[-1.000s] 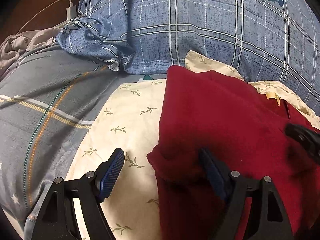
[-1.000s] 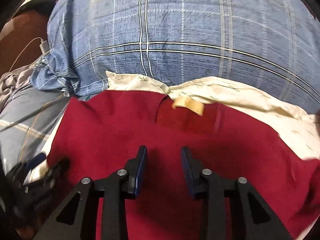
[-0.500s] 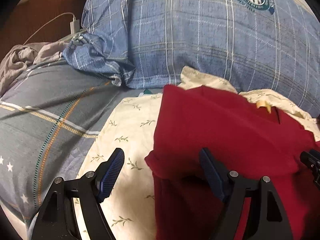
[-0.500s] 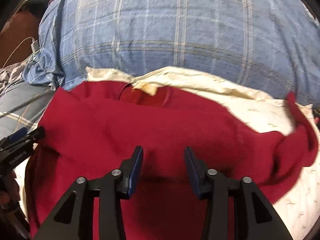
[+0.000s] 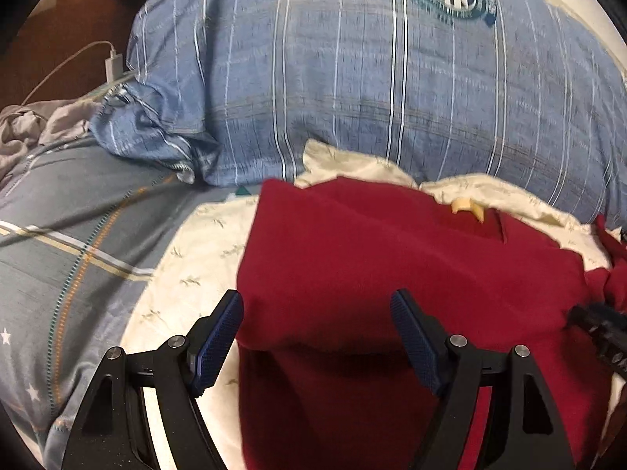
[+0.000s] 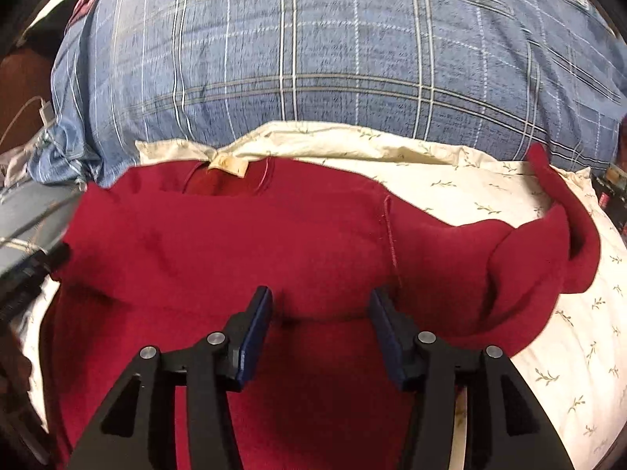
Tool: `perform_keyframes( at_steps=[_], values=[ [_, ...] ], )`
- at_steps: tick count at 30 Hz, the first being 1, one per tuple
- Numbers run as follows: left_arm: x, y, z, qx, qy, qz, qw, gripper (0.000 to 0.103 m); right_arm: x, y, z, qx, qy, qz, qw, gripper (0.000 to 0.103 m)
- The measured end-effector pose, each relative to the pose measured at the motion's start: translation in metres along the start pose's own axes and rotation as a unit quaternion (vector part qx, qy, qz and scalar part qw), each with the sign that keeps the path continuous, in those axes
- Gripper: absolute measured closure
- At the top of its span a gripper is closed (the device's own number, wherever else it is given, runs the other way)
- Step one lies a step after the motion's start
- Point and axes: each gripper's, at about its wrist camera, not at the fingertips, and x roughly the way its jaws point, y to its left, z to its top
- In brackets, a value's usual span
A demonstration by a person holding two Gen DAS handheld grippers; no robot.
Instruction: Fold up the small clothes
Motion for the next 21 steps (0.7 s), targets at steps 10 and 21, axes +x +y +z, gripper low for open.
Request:
perform_keyframes(
  at_steps=[10,21],
  values=[
    [0.025,-0.01,0.004,0.02,0.026,0.018,0.9993,0.026,0.02,0.001,0.0,0.011,0.007,-0.013,1.0,0.046],
    [0.024,-0.014,0.002,0.025,0.022,0.025,0.9991,0.026,0.014,0.013,-0.006,0.0,0.004,-0.003,1.0,0.04]
  ],
)
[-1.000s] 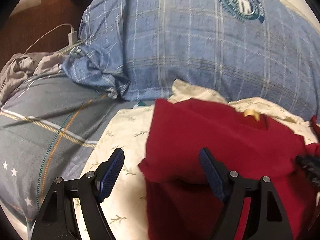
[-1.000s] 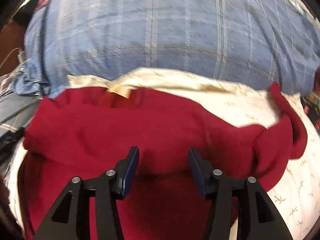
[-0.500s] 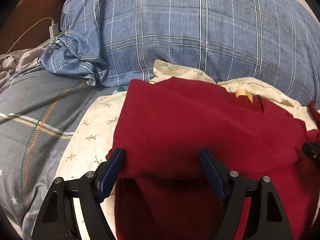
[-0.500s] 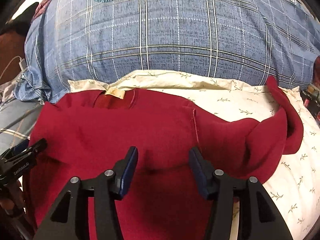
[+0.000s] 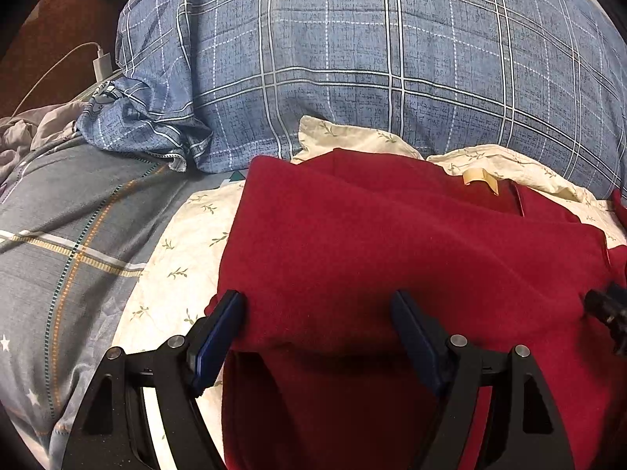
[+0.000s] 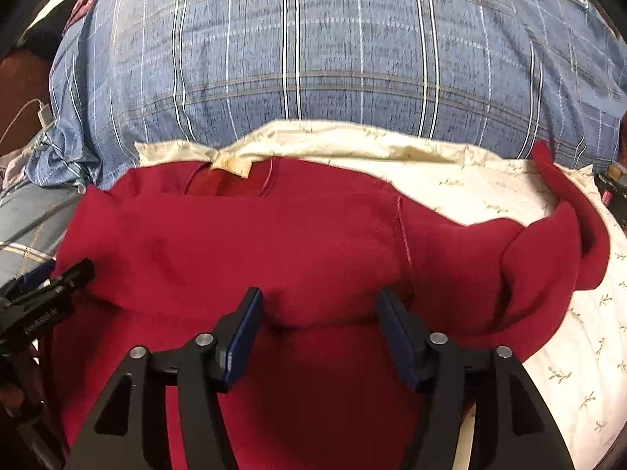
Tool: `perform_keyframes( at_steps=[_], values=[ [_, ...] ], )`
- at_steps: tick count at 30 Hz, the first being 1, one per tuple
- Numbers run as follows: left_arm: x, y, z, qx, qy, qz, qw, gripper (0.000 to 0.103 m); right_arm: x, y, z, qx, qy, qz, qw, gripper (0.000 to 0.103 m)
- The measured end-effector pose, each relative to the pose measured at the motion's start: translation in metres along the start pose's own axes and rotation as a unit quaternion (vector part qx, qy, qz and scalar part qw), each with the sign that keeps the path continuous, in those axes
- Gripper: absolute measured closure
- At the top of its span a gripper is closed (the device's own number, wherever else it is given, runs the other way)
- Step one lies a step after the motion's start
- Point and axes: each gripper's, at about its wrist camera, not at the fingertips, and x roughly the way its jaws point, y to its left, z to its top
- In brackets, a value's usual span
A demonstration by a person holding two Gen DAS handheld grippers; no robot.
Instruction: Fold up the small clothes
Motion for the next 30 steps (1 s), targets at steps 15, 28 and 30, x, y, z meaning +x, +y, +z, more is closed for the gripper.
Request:
perform_keyframes(
  at_steps=[15,28,30],
  values=[
    [-0.019,0.006,-0.002,-0.016,-0.032,-0.014,0.9993,0.026,-0.054,-0.097,0.035,0.053,-0.054,-0.091,0.993,0.031],
    [-0.01,0.003,0.003,-0.011,-0.019,-0.013,0.9997,0.026,-0.02,-0.248,0.034,0.14,0.038,-0.252,0.957,0.044],
    [-0.008,0.002,0.002,-0.01,-0.018,-0.013,0.9997,0.026,-0.038,-0.259,0.026,0.144,0.029,-0.277,0.95,0.042]
  ],
)
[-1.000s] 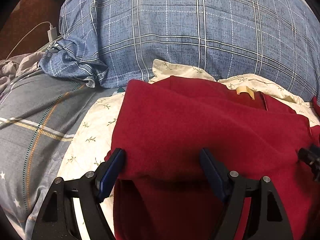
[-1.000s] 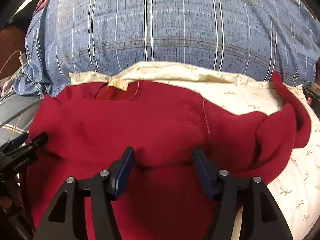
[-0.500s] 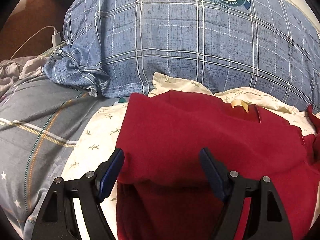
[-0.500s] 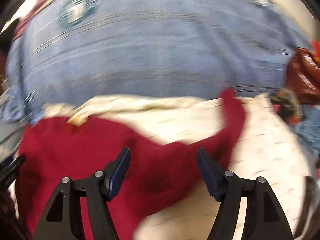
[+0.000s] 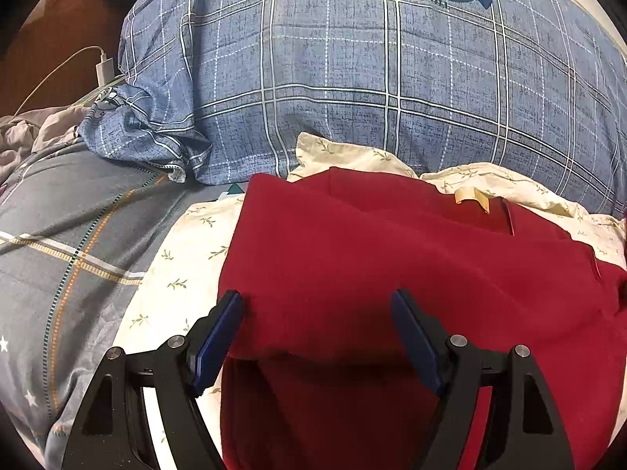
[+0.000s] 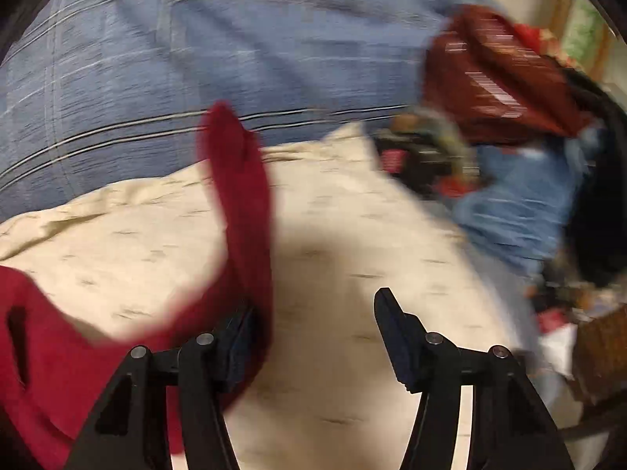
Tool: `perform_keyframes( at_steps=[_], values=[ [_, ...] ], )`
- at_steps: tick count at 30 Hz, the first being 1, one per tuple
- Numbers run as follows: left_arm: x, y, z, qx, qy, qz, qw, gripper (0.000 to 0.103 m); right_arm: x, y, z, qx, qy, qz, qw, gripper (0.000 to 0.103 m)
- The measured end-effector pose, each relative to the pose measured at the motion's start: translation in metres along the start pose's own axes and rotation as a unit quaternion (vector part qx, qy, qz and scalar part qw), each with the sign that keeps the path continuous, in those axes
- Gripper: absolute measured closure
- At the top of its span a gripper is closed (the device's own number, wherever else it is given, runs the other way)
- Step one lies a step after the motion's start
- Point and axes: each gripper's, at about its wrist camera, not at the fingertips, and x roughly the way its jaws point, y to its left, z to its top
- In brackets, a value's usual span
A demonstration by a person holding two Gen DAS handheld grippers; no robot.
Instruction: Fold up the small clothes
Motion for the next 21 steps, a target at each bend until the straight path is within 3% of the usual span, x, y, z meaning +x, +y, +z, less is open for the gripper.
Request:
perform_keyframes(
  at_steps=[3,7,10,15,17,18,19,20,21],
  values=[
    [0.002,-0.001,-0.002,0.002,0.004,0.0,1.0,0.026,-0.024,-0.036,-0.003,0.046,-0.03,0.006,0.998,0.041],
    [0.0,-0.001,-0.003,0.002,0.002,0.002,1.0,0.026,-0.041,-0.041,0.015,0.073,-0.051,0.098,0.991,0.033],
    [-0.001,0.001,-0.003,-0.001,0.001,0.002,1.0,0.026,-0.021,-0.023,0.027,0.073,-0.014,0.142,0.987,0.033],
    [-0.002,0.001,-0.001,0.002,-0.003,0.0,1.0,0.026,0.038,-0.001,0.034,0.111,0.064,0.159,0.979,0.033],
    [0.0,0.0,0.0,0.009,-0.003,0.003,0.9999,0.026,0.061,0.009,0.033,0.109,0.108,0.146,0.977,0.039],
    [0.001,-0.001,0.0,0.011,-0.001,0.004,0.9999,0.026,0.069,0.009,0.032,0.113,0.113,0.134,0.978,0.052],
    [0.003,-0.001,0.0,0.01,0.001,0.004,0.9999,0.026,0.067,0.007,0.033,0.116,0.093,0.121,0.982,0.078],
    [0.003,0.0,0.001,0.008,0.002,0.003,1.0,0.026,0.064,0.005,0.034,0.111,0.085,0.123,0.983,0.092],
    [0.003,0.001,0.001,0.005,0.001,0.002,1.0,0.026,0.063,0.003,0.034,0.11,0.086,0.142,0.98,0.097]
  ],
)
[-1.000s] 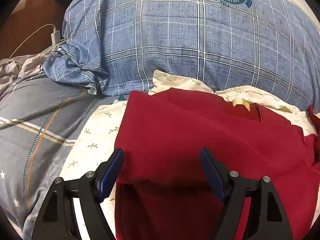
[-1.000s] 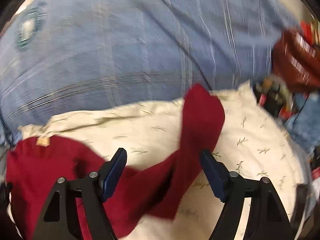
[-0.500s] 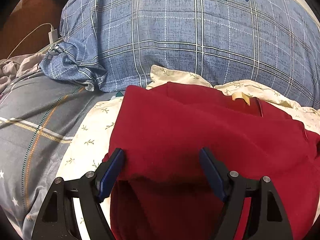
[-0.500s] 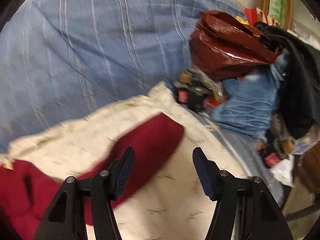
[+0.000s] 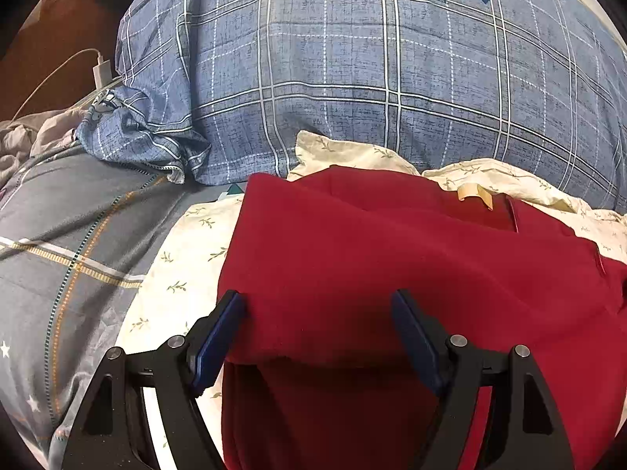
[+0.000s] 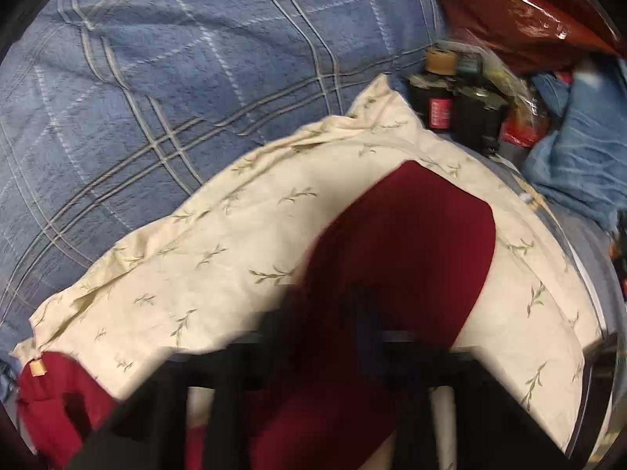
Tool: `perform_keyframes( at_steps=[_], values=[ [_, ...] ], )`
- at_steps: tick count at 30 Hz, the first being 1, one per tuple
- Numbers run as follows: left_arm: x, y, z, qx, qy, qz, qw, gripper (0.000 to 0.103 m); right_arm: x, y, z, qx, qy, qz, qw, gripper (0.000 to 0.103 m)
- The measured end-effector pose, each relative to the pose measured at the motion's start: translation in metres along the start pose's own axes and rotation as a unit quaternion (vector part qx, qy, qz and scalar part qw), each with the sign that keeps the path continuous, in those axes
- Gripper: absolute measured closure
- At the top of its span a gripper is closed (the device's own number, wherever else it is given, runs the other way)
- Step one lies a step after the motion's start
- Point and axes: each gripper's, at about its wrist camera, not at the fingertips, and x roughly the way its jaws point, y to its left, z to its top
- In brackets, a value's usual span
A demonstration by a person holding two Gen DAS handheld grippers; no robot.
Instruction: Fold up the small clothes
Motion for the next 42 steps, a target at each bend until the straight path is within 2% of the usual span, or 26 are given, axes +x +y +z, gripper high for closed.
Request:
perform_keyframes(
  at_steps=[2,4,6,9,10,12,13,15,16,18,20,22,24,25,27,28,29,31,33,35,39,40,41,42],
  values=[
    [-0.003,0.003,0.002,-0.005,-0.005,-0.001,1.0,0.026,-0.018,-0.005,-0.003,-0.006,-0.018,0.022,1.0,0.097],
    [-0.01,0.007,0.004,-0.014,-0.014,-0.002,0.9998,0.026,-0.048,-0.004,-0.004,-0.024,-0.055,0.035,0.998,0.097],
    [-0.016,0.012,0.006,-0.027,-0.023,-0.004,0.9994,0.026,-0.096,0.003,-0.005,-0.046,-0.104,0.066,0.991,0.097],
    [-0.026,0.022,0.006,-0.049,-0.035,-0.005,0.9982,0.026,-0.15,0.028,-0.007,-0.083,-0.151,0.124,0.977,0.097],
    [-0.029,0.027,0.007,-0.059,-0.038,-0.007,0.9975,0.026,-0.176,0.046,-0.012,-0.107,-0.168,0.157,0.967,0.097],
    [-0.032,0.036,0.008,-0.078,-0.041,-0.008,0.9961,0.026,-0.2,0.074,-0.023,-0.146,-0.178,0.196,0.953,0.097],
    [-0.033,0.043,0.008,-0.09,-0.042,-0.01,0.995,0.026,-0.214,0.101,-0.036,-0.179,-0.178,0.225,0.941,0.097],
    [-0.035,0.054,0.009,-0.11,-0.043,-0.011,0.993,0.026,-0.22,0.136,-0.051,-0.216,-0.165,0.262,0.926,0.097],
    [-0.036,0.06,0.009,-0.12,-0.044,-0.01,0.9918,0.026,-0.22,0.164,-0.068,-0.242,-0.151,0.287,0.914,0.097],
    [-0.036,0.069,0.01,-0.133,-0.047,-0.009,0.99,0.026,-0.212,0.199,-0.091,-0.268,-0.13,0.314,0.901,0.097],
    [-0.035,0.073,0.012,-0.142,-0.045,-0.016,0.9887,0.026,-0.186,0.243,-0.127,-0.3,-0.092,0.339,0.887,0.097],
    [-0.032,0.075,0.014,-0.141,-0.045,-0.022,0.9887,0.026,-0.156,0.278,-0.162,-0.324,-0.057,0.342,0.88,0.095],
    [-0.029,0.074,0.016,-0.135,-0.045,-0.036,0.9891,0.026,-0.109,0.315,-0.204,-0.361,0.002,0.339,0.869,0.092],
    [-0.027,0.072,0.017,-0.132,-0.041,-0.049,0.9892,0.026,-0.089,0.325,-0.218,-0.377,0.028,0.32,0.869,0.083],
    [-0.024,0.075,0.02,-0.129,-0.037,-0.073,0.9882,0.026,-0.067,0.329,-0.233,-0.38,0.076,0.29,0.875,0.073],
    [-0.024,0.076,0.02,-0.128,-0.038,-0.08,0.9878,0.026,-0.064,0.32,-0.235,-0.367,0.087,0.298,0.877,0.07],
    [-0.024,0.077,0.021,-0.126,-0.039,-0.085,0.9876,0.026,-0.069,0.304,-0.232,-0.354,0.08,0.311,0.878,0.066],
    [-0.022,0.075,0.023,-0.118,-0.04,-0.098,0.9874,0.026,-0.082,0.28,-0.225,-0.35,0.062,0.302,0.885,0.043],
    [-0.019,0.069,0.024,-0.108,-0.04,-0.106,0.9877,0.026,-0.1,0.248,-0.213,-0.333,0.025,0.303,0.892,0.032],
    [-0.012,0.058,0.026,-0.091,-0.036,-0.106,0.9895,0.026,-0.113,0.21,-0.2,-0.307,-0.011,0.289,0.907,0.029],
    [0.014,0.031,0.028,-0.043,0.001,-0.102,0.9939,0.031,-0.118,0.164,-0.181,-0.271,-0.032,0.256,0.927,0.029],
    [0.021,0.027,0.029,-0.04,0.011,-0.104,0.9938,0.047,-0.117,0.15,-0.178,-0.262,-0.033,0.246,0.933,0.029],
    [0.027,0.026,0.029,-0.039,0.02,-0.106,0.9934,0.068,-0.115,0.144,-0.177,-0.258,-0.033,0.24,0.935,0.029],
    [0.031,0.025,0.03,-0.038,0.024,-0.099,0.994,0.074,-0.115,0.137,-0.174,-0.254,-0.033,0.233,0.938,0.029]
  ],
)
